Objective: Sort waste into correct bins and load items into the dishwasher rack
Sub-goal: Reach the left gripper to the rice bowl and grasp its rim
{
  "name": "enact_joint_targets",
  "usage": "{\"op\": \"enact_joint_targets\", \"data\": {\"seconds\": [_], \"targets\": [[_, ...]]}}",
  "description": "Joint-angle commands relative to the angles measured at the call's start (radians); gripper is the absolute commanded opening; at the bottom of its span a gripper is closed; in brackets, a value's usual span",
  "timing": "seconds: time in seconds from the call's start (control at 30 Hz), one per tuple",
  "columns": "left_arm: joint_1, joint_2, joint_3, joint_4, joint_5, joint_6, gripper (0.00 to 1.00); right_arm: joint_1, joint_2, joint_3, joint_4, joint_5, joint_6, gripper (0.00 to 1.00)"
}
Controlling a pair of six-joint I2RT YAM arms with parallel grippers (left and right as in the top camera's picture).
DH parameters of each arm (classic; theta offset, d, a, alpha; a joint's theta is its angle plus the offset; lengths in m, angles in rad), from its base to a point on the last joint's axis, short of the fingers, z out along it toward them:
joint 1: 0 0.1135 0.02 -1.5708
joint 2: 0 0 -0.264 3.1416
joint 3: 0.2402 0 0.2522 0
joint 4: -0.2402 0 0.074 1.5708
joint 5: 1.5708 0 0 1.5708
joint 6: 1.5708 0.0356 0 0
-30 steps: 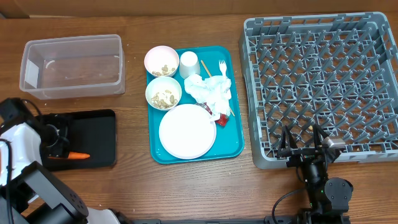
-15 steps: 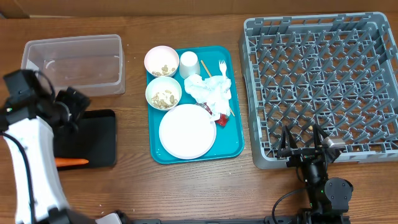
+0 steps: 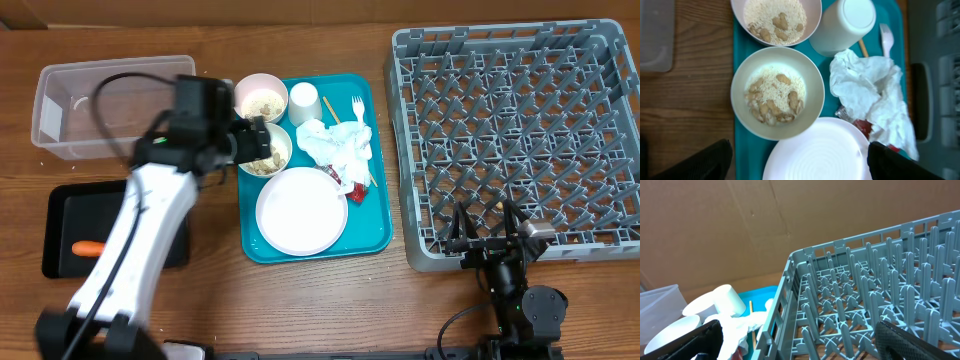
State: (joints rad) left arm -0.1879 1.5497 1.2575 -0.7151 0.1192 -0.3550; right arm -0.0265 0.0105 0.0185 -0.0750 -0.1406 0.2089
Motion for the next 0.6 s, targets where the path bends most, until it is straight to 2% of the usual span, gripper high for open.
{"op": "enact_joint_targets", "data": {"seconds": [0.0, 0.13, 0.27, 0.43, 0.57], "targets": [[-0.053, 0.115, 0.008, 0.072, -0.126, 0.067, 0.86, -0.004, -0.007, -0.011, 0.004, 0.009, -0.001, 1.00], [-0.100, 0.228, 0.008, 0.173, -0.130, 0.167, 0.77, -0.004, -0.007, -0.011, 0.005, 0.009, -0.001, 1.00], [-0.141, 0.297, 0.008, 0.231, -0.135, 0.263, 0.78, -0.004, -0.007, -0.011, 0.005, 0.009, -0.001, 1.00], [-0.177, 0.347, 0.008, 0.253, -0.188, 0.248, 0.78, -0.004, -0.007, -0.011, 0.005, 0.009, -0.001, 1.00], [-0.179, 0.363, 0.008, 0.256, -0.289, 0.192, 0.69, -0.004, -0.008, -0.011, 0.005, 0.009, -0.001, 1.00]]}}
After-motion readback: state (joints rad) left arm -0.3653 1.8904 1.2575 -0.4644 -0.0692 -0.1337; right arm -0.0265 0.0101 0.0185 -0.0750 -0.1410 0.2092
